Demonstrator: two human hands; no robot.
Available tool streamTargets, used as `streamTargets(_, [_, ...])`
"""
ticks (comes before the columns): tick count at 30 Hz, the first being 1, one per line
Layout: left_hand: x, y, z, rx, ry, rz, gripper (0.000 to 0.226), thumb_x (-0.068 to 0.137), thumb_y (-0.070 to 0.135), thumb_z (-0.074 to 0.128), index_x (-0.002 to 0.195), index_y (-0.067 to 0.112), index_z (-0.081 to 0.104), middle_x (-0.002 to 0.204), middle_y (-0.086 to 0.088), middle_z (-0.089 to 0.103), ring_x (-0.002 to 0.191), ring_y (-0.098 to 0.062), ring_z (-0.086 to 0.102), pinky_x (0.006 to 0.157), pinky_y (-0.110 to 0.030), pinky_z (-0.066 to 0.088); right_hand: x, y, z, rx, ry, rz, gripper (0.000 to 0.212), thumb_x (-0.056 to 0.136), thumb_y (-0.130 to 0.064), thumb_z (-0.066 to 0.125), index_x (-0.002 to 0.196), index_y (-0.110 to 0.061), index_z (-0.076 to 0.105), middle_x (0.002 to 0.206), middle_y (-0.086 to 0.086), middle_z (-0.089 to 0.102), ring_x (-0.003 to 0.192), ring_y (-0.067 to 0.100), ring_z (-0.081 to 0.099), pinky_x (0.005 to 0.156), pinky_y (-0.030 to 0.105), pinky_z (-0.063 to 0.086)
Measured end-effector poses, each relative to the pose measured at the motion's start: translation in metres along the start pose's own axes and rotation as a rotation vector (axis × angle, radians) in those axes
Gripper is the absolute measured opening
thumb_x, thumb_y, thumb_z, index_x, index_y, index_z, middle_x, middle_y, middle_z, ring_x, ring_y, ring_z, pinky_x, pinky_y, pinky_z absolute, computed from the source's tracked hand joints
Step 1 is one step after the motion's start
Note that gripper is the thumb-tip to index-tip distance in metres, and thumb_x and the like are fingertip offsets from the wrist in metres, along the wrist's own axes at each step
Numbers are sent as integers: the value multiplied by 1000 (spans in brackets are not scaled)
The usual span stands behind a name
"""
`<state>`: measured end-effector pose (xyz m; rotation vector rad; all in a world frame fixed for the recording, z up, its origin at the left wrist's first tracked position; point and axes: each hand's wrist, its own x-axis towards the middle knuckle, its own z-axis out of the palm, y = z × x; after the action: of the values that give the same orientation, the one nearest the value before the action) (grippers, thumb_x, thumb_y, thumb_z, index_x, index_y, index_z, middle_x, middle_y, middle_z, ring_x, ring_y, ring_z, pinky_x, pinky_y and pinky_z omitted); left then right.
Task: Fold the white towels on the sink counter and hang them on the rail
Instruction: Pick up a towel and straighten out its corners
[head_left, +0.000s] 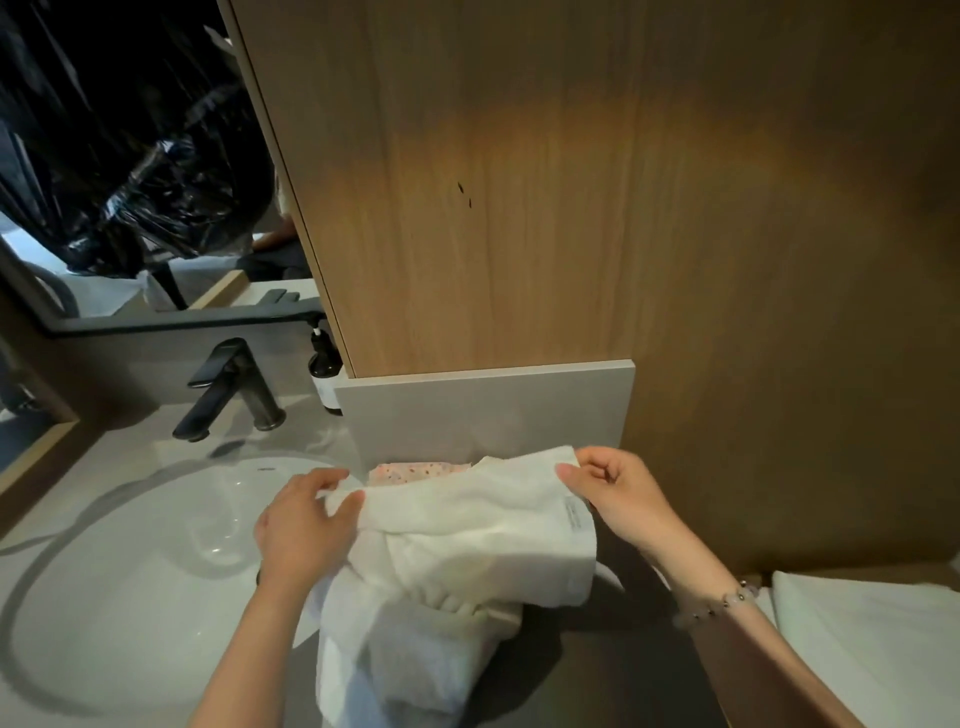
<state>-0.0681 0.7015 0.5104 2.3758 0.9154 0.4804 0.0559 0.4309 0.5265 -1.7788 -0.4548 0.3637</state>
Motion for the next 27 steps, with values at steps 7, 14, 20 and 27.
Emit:
streamTargets(7, [-25,88,5,-369,-334,404,7,87,33,64,93,32,61,85,26,63,80,11,55,78,-12,40,4,-39,37,142,33,-141,10,89,-17,62,84,-11,69,75,11,67,71,16,62,68,33,50])
streamTargets(14, [-22,90,6,-654,-202,266,18,93,13,54,77,14,61,67,5,60,57,2,52,57,-12,41,-7,-27,47,148,-89,-42,10,87,-24,65,95,-18,63,92,-3,70,85,11,67,72,26,53])
streamTargets(20, [-19,86,-7,-832,-23,57,21,98,19,45,81,15,56,73,1,59,64,-10,54,59,-22,43,-14,-7,46,-103,-275,33,8,89,-32,62,92,-27,67,86,-18,68,82,-1,64,67,10,50])
streamTargets(27, [5,52,-15,-987,187,-244,23,101,20,37,99,6,55,83,-3,54,77,-18,50,61,-24,39,-1,1,22,-203,-99,-51,29,90,-25,61,61,-27,58,54,-23,56,57,-7,51,59,14,34])
